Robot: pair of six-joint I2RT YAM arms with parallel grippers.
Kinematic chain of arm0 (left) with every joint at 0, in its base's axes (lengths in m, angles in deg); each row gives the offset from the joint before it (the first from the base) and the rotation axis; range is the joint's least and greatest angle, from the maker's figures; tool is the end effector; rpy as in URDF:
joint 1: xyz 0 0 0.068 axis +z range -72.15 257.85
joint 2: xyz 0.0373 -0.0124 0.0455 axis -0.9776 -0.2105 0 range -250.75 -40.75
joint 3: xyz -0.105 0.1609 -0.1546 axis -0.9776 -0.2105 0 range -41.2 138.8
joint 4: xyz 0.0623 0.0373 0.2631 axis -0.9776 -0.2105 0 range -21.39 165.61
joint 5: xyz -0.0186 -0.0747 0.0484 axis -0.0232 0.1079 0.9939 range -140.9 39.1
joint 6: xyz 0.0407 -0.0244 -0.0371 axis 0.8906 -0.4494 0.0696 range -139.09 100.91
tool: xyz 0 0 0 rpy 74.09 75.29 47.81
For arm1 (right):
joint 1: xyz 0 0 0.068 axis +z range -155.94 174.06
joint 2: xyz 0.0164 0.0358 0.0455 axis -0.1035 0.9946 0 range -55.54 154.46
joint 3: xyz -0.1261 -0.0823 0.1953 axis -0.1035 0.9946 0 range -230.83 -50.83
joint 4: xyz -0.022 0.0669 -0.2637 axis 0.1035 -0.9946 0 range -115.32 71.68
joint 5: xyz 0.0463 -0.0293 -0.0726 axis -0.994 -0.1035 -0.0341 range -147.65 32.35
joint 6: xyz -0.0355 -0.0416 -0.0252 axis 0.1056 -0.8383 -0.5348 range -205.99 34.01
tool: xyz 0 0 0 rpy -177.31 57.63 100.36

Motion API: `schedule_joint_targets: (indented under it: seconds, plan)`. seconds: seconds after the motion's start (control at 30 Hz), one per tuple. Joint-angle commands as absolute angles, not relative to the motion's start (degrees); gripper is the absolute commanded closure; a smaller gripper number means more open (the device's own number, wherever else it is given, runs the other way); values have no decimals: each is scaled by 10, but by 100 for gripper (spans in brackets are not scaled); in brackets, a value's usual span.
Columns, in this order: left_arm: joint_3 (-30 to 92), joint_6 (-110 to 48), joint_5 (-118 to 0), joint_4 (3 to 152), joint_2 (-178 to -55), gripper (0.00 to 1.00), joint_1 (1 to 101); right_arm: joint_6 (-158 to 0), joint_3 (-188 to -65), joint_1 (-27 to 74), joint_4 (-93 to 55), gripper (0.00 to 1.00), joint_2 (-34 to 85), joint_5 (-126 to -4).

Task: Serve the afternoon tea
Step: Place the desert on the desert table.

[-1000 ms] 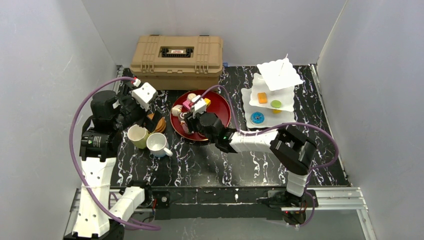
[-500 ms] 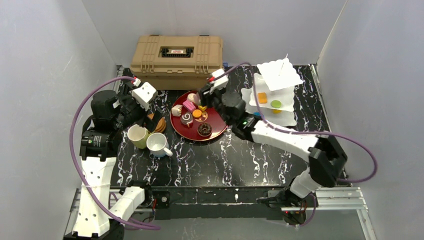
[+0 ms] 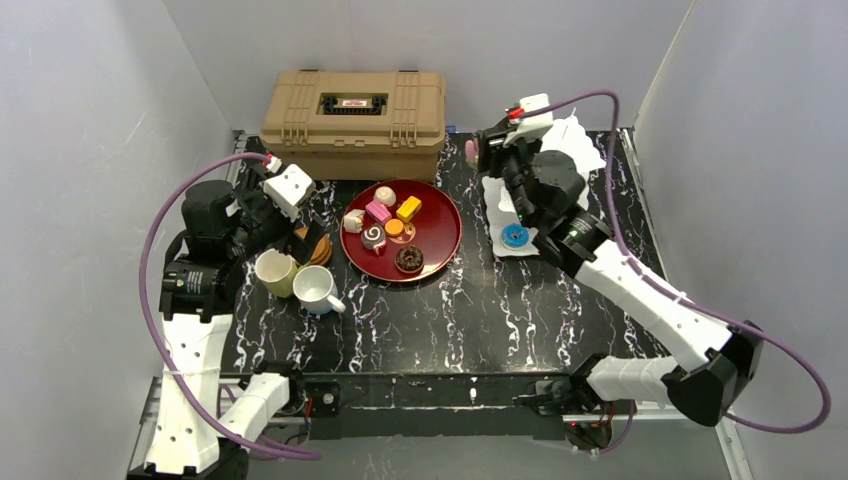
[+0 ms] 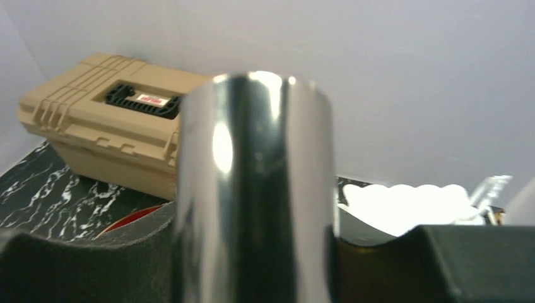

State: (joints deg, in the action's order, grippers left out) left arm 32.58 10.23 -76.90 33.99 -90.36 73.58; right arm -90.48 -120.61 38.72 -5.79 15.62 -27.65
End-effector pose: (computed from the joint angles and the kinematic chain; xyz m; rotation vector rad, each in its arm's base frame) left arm 0.1836 -0.0334 0.4197 0.8209 1.6528 -0.1204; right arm 0.2381 0.2039 0.4133 -0.1598 1.3969 0.2219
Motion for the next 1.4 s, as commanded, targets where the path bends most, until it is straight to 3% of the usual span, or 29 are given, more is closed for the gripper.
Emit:
schedule_joint_targets:
  seconds: [0.0,0.3,0.93,1.37]
  plan:
    - [327,95,-781,337,-898,2,733,-937,-1246,381,-95,56,102,-242]
    - [324,90,-786,337,-897,2,734,-989,-1245,367,-119,56,63,-185]
    - [323,90,-785,338,-893,2,734,-939,-1248,220,-35,56,171,-257]
    - [321,85,-788,339,-895,2,734,-931,-1267,198,-19,52,206,-280]
